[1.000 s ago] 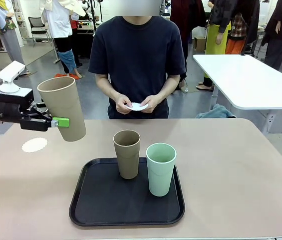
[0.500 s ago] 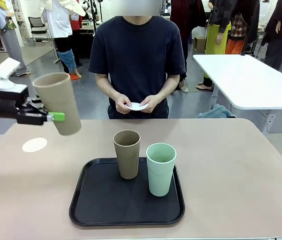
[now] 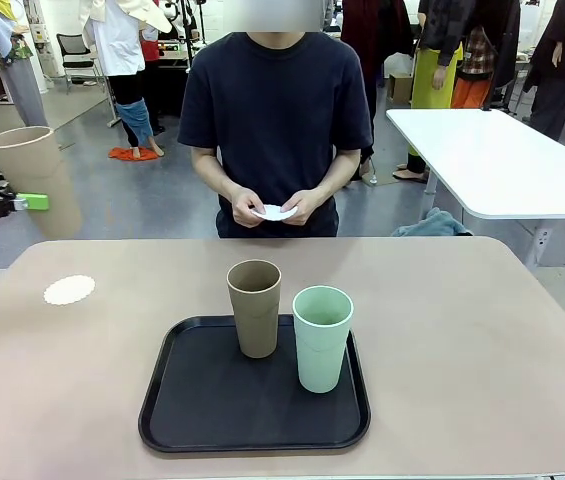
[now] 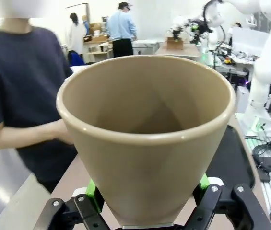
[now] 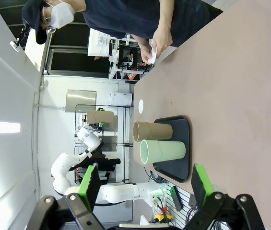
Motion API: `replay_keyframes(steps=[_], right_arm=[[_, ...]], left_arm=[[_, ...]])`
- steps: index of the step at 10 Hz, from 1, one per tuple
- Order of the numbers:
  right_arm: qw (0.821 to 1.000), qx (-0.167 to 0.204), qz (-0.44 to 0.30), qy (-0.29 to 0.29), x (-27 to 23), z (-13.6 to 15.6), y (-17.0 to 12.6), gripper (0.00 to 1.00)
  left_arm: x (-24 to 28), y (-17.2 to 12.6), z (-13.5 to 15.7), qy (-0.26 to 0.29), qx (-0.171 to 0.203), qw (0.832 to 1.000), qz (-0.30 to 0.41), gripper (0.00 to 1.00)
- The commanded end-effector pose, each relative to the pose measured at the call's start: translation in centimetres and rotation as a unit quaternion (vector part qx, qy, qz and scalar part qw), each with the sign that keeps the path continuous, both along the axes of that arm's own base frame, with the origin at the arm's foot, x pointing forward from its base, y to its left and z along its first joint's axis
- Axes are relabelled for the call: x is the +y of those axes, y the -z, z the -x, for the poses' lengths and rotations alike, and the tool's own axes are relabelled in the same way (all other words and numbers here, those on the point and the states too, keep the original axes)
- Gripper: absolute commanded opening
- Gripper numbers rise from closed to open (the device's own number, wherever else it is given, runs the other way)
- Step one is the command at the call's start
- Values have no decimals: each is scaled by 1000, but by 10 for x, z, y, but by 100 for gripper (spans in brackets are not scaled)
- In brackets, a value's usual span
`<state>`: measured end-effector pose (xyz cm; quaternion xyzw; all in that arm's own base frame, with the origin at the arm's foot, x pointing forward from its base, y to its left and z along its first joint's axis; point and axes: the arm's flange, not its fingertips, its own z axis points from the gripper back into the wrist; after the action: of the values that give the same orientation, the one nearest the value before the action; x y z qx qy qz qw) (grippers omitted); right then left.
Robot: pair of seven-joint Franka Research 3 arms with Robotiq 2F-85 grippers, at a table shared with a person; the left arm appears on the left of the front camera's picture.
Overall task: Place coasters on the table and set cups on them.
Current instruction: Pick up one Reusable plastic cup and place it on a coaster set by the human.
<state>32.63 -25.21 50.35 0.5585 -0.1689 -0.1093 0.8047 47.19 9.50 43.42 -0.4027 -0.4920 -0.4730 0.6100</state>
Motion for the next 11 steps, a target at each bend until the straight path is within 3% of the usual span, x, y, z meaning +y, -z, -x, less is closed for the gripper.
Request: replay_keyframes(steps=[1,4,11], right_arm=[[1000,-4,-5,-2,0,-1,0,100],[1000,-4,-5,-2,0,-1,0,100],[1000,-4,-5,-2,0,-1,0,100]], left_arm=[[21,10,-18,-17,-2,1000,-20,85],[59,17,-34,-59,2,997,-44,85],[52,20,-31,-49,7,998,-25,85]])
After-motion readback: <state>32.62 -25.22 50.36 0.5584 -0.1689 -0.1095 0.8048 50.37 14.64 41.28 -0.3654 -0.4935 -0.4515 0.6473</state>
